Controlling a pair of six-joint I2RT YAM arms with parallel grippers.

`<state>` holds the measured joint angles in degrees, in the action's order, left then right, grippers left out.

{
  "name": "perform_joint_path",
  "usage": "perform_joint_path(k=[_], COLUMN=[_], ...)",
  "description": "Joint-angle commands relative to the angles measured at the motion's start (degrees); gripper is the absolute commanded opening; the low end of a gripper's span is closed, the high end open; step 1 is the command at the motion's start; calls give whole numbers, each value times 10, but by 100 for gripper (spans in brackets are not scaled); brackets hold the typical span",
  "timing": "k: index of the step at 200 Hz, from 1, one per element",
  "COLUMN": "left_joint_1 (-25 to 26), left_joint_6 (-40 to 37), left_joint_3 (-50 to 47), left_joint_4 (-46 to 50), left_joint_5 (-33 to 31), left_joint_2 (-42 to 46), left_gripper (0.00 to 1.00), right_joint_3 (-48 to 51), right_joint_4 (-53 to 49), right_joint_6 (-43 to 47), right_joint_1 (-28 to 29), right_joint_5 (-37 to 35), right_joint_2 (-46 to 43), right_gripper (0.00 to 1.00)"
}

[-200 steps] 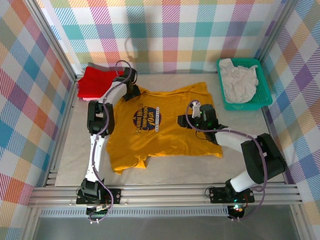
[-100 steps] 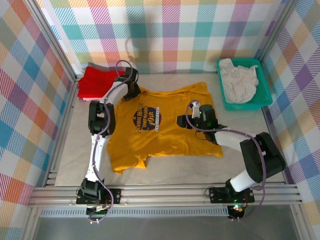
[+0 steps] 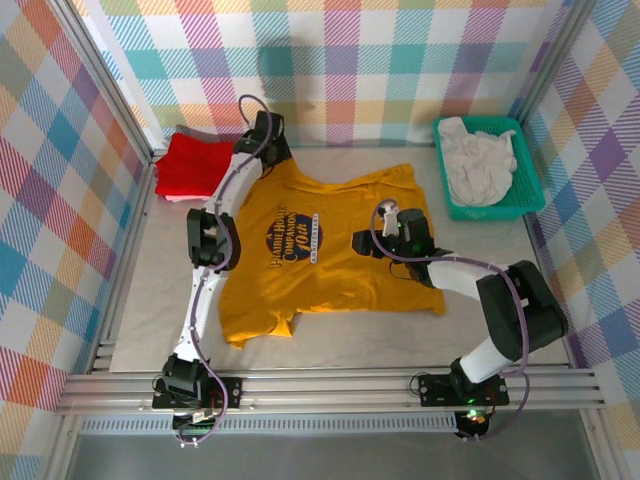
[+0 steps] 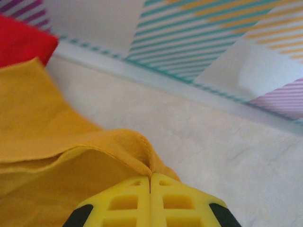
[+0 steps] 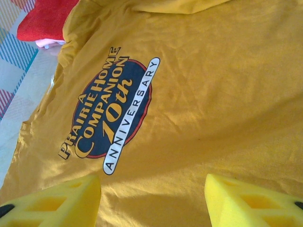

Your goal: Fold and stack the t-shirts

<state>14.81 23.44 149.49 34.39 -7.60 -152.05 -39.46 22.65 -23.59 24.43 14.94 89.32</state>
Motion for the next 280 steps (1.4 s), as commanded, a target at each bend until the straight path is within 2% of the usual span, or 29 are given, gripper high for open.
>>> perform_joint_path(k=[1,21,27,36,45,52,60,63,86,91,98,101,114,124,140,149,158,171,178,187,196,207,213,226,241,256,280], left_joint_1=[10,13,16,19,25,29,31,32,32,32,32,32,32,31,20,11,5,5,9,10,11,12,12,12,11,11,20], left_joint_6=[-46,-75,-85,-101,-124,-143,-155,-156,-163,-164,-174,-179,-180,-176,-144,-106,-77,-71,-67,-53,-34,-18,-14,-4,28,77,183], left_joint_3=[37,82,82,83,83,83,87,88,91,90,90,91,75,7,-255,-412,-519,-605,-647,-715,-792,-870,-895,-930,-966,-1010,-1074], left_joint_4=[-118,-213,-243,-285,-318,-338,-348,-350,-339,-328,-306,-292,-229,-230,-382,-482,-503,-419,-372,-345,-333,-303,-269,-167,-46,53,200], left_joint_5=[13,65,76,83,82,79,79,81,107,108,113,113,74,40,42,49,43,35,28,31,44,52,49,30,2,4,20], left_joint_2=[-42,-81,-87,-98,-104,-108,-108,-107,-74,-60,-37,-25,37,108,275,365,436,510,541,579,617,657,680,732,803,883,998], left_gripper=[0,0,7,6,10,23,53,59,69,78,97,100,99,99,91,90,90,85,82,82,81,68,66,68,71,71,72], right_joint_3=[-18,-22,-23,-25,-26,-26,-25,-27,-27,-27,-27,-26,-24,-20,-12,-10,-16,-23,-32,-51,-65,-74,-79,-89,-77,-56,-19], right_joint_4=[8,4,-2,-5,-5,-4,-3,-5,-3,-5,-6,-4,-6,-6,-3,-5,-18,-42,-69,-128,-173,-222,-254,-329,-389,-438,-464], right_joint_6=[-9,-7,-6,-5,-3,-3,-2,-2,-1,-1,-1,0,0,0,4,4,3,6,1,-19,-42,-71,-83,-88,-80,-81,-73], right_joint_1=[3,3,3,3,3,3,3,3,3,3,3,3,3,3,3,3,2,2,2,-4,-18,-36,-42,-48,-47,-50,-51], right_joint_5=[19,23,23,25,28,28,29,29,29,27,26,25,13,2,-9,-16,-23,-39,-71,-108,-111,-106,-108,-124,-148,-176,-176], right_joint_2=[9,11,11,10,10,10,11,12,14,14,11,10,6,-1,-15,-23,-32,-44,-47,-50,-52,-57,-61,-78,-121,-168,-220], right_gripper=[60,60,60,60,60,60,60,60,60,60,60,60,61,61,61,60,60,56,51,40,28,18,16,14,20,21,23])
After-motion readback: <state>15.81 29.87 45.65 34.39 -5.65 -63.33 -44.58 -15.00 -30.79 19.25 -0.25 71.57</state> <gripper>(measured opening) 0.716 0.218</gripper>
